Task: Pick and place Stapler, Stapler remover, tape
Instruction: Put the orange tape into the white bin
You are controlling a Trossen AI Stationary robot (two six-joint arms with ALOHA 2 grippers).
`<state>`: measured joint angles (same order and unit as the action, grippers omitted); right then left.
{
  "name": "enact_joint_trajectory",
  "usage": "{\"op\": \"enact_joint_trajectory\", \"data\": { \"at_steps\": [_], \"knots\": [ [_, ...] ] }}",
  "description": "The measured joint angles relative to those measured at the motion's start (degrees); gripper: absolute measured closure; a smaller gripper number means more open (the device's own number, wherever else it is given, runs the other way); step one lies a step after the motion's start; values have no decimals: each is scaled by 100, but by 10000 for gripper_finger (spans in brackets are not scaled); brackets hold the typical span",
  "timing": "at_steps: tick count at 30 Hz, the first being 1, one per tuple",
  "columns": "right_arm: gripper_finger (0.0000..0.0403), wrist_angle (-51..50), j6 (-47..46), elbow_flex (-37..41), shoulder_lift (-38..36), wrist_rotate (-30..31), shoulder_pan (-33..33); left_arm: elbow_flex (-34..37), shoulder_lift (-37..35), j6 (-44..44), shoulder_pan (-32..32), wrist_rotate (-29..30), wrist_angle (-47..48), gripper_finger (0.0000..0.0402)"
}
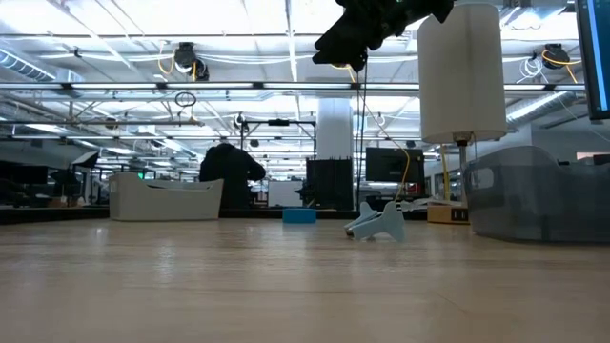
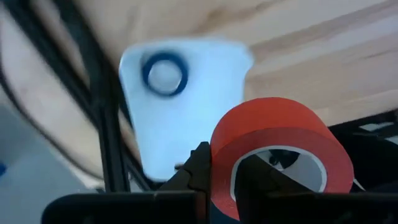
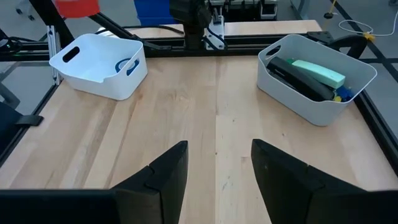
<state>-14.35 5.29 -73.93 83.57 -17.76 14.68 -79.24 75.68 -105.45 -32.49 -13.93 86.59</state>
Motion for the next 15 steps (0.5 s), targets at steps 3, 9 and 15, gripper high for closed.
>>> {"op": "enact_joint_trajectory", "data": {
  "at_steps": [3, 9, 15],
  "knots": [
    [234, 83, -2, 2, 0, -2, 0, 0, 176, -901, -522, -98, -121, 367],
    [234, 301, -6, 2, 0, -7, 0, 0, 535, -2395, -1411, -101, -485, 367],
    [234, 323, -6, 2, 0, -7, 0, 0, 921, -3162, -1977, -146, -740, 367]
  ]
}}
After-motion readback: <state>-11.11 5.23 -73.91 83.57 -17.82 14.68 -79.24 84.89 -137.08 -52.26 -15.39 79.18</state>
